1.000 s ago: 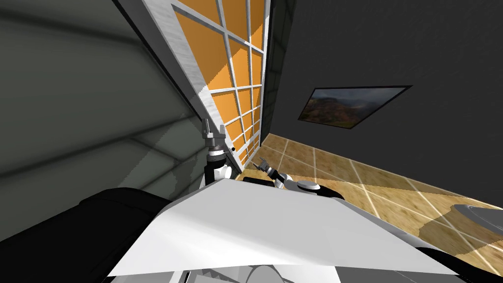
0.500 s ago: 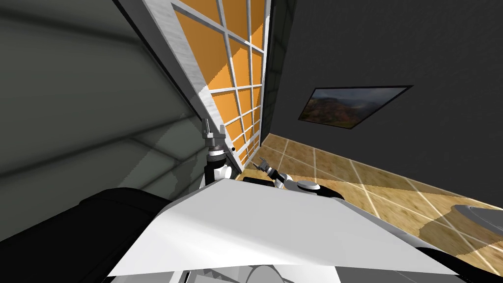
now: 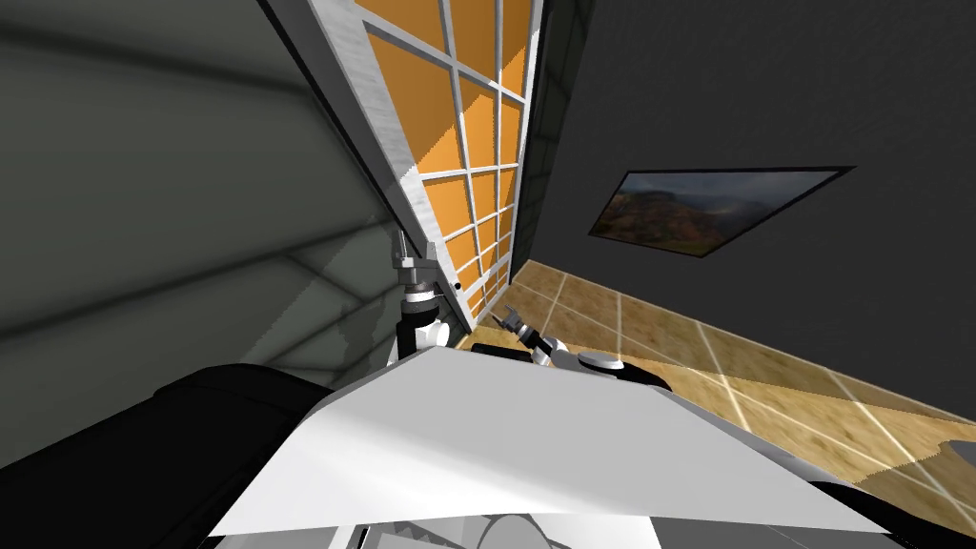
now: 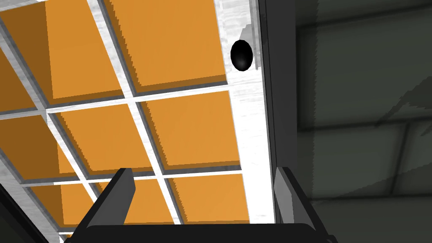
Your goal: Pull the door open
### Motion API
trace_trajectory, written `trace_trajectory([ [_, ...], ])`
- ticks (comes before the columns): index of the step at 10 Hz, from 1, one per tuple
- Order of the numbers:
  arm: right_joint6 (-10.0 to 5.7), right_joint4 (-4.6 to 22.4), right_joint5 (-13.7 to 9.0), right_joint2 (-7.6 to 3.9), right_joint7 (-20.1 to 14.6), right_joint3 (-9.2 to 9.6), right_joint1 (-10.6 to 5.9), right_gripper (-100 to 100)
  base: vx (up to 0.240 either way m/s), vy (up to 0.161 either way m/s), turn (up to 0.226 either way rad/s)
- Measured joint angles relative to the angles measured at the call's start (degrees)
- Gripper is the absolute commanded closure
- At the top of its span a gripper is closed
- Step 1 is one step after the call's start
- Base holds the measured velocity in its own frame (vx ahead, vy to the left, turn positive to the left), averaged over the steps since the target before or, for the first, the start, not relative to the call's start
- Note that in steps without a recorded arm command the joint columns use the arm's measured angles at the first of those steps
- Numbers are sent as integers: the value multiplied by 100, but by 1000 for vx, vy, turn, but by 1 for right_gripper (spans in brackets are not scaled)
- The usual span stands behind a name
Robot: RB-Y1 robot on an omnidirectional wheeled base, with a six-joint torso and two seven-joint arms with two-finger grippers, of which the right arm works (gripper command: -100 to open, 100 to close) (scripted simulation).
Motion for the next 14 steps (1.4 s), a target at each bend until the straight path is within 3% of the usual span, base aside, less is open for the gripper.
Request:
trace_trajectory([
  [1,-12,60,12,35,-137,-46,19,-100,-14,-20,108],
  [8,128,-209,58,-49,-1137,-559,196,-100,-21,-23,139],
  [14,186,-266,106,-46,-1920,-932,325,-100,-18,-17,140],
])
